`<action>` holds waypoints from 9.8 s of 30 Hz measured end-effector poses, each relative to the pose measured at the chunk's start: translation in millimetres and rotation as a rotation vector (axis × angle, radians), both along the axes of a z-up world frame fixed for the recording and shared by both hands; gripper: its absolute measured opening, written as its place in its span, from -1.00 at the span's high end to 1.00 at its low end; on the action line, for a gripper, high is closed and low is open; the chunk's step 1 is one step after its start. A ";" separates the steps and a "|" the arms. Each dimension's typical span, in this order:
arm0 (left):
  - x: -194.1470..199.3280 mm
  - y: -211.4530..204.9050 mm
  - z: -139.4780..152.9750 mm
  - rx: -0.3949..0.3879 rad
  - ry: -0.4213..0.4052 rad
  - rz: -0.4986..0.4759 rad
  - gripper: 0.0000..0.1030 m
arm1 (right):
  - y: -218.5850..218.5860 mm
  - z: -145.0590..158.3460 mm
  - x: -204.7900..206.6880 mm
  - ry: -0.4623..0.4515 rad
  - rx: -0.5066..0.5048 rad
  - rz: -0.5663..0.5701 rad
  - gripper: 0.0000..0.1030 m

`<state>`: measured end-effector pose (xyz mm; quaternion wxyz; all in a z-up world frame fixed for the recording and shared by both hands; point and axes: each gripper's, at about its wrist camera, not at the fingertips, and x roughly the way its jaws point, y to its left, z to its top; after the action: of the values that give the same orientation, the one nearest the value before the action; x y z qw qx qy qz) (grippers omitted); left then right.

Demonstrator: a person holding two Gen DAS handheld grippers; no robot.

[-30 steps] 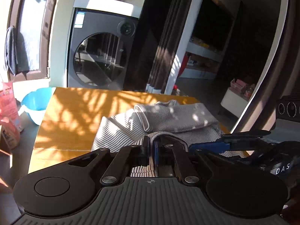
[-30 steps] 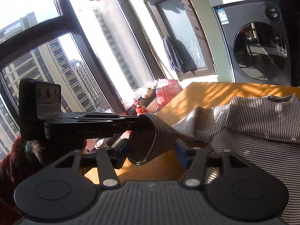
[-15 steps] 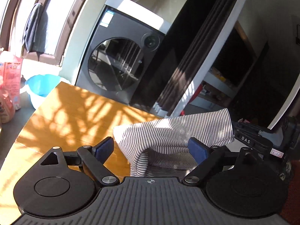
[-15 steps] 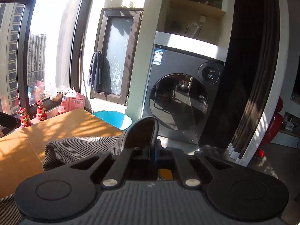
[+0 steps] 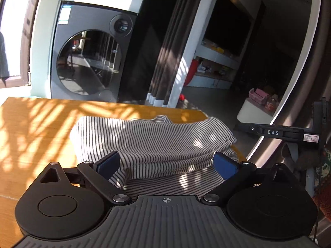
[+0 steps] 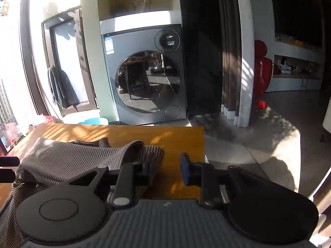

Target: Fold clothes

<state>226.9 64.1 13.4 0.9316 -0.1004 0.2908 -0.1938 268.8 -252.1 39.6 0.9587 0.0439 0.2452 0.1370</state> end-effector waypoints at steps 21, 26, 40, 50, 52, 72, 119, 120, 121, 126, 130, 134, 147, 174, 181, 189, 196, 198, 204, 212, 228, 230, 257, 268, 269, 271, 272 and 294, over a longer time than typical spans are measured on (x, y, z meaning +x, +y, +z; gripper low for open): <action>5.0 -10.4 -20.1 -0.015 -0.067 0.012 -1.00 | 41.4 -51.4 18.8 0.137 -0.007 0.017 0.60; 30.1 -10.7 -39.0 0.001 0.032 0.057 -1.00 | 41.6 -48.9 16.6 0.122 -0.023 -0.052 -0.52; 26.3 -24.2 -36.0 0.135 0.021 0.069 -1.00 | 57.9 -58.1 25.0 0.110 0.297 0.086 -1.00; 28.1 -16.4 -35.8 0.129 0.026 0.032 -1.00 | 82.0 -55.0 21.9 0.109 0.189 0.029 -1.00; 28.4 -12.6 -35.8 0.132 0.028 0.025 -1.00 | 90.3 -54.0 20.4 0.112 0.167 0.020 -1.00; 35.8 22.9 -31.9 -0.062 -0.004 0.058 -1.00 | 94.6 -55.5 16.2 0.134 0.194 0.046 -1.00; -80.7 43.1 0.7 0.104 0.071 -0.029 -0.72 | 60.1 43.5 -156.6 0.038 -0.034 0.443 0.59; -88.8 46.8 -4.7 0.145 0.094 -0.024 -0.74 | 54.2 51.6 -157.1 0.006 -0.029 0.419 0.31; -96.5 52.3 -9.6 0.182 0.115 -0.014 -0.81 | 48.9 58.2 -157.1 -0.022 -0.025 0.393 0.17; -112.8 88.3 -2.6 0.136 0.155 0.060 -0.90 | 38.6 15.8 -135.0 0.134 -0.061 0.313 -0.08; -117.4 106.8 16.9 -0.041 0.167 0.060 -0.91 | 22.4 -14.0 -134.4 0.256 -0.044 0.282 -0.08; -97.9 103.2 2.8 -0.274 0.305 0.014 -0.92 | 4.7 9.8 -128.6 0.220 0.091 0.227 -0.30; -36.0 77.2 13.3 -0.240 0.228 0.007 0.24 | 43.1 -0.2 -45.7 0.202 0.072 0.266 0.71; -86.0 81.6 23.4 -0.122 0.034 0.090 -0.64 | 48.2 -3.2 -76.7 0.066 -0.041 0.164 -0.28; -66.8 28.1 -5.4 -0.163 0.100 -0.008 -0.87 | 71.8 1.6 -73.9 0.039 0.246 0.298 -0.84; -67.9 21.7 -31.5 0.020 0.030 -0.031 -0.88 | 64.2 -58.4 -81.7 0.174 0.402 0.209 -0.84; -51.2 18.4 -35.8 0.029 -0.007 0.012 -1.00 | 76.0 -58.7 -89.7 0.151 0.368 0.223 -1.00; -54.9 18.3 -35.7 0.031 -0.015 0.012 -1.00 | 74.5 -57.9 -91.9 0.147 0.366 0.223 -1.00; -56.5 24.1 -36.5 -0.017 -0.017 0.012 -1.00 | 70.1 -58.9 -94.4 0.162 0.354 0.247 -1.00; -57.1 27.4 -37.6 -0.048 -0.024 0.018 -1.00 | 68.6 -58.6 -96.5 0.161 0.357 0.256 -1.00; -55.7 27.5 -37.7 -0.056 -0.001 0.007 -1.00 | 86.7 12.9 -93.4 -0.044 -0.050 0.326 -0.54; -54.2 24.7 -34.7 -0.036 0.019 -0.001 -1.00 | 91.2 30.7 -78.1 -0.080 -0.105 0.312 -0.02; -18.3 17.5 8.3 -0.169 0.094 -0.062 -1.00 | 87.1 2.0 -168.9 0.026 -0.192 0.485 -0.36; -81.6 2.6 -19.3 -0.015 0.161 -0.106 -0.38 | 115.5 -28.1 -174.4 -0.032 -0.330 0.421 0.01; -76.7 3.6 -21.6 -0.032 0.163 -0.110 -0.39 | 114.7 -26.5 -180.3 -0.029 -0.328 0.428 0.01; -67.0 5.8 -26.3 -0.064 0.169 -0.118 -0.42 | 113.4 -24.1 -187.1 0.000 -0.299 0.439 -0.04; -61.4 5.9 -27.7 -0.077 0.171 -0.122 -0.45 | 112.9 -23.4 -191.0 0.015 -0.285 0.447 -0.11; -135.3 11.3 0.2 0.289 -0.040 -0.087 -0.86 | 133.9 -3.1 -213.7 -0.070 -0.409 0.585 -0.19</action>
<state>91.7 75.4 13.5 0.9327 0.0515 0.3010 -0.1919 55.2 -118.2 36.4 0.8758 -0.2259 0.2367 0.3549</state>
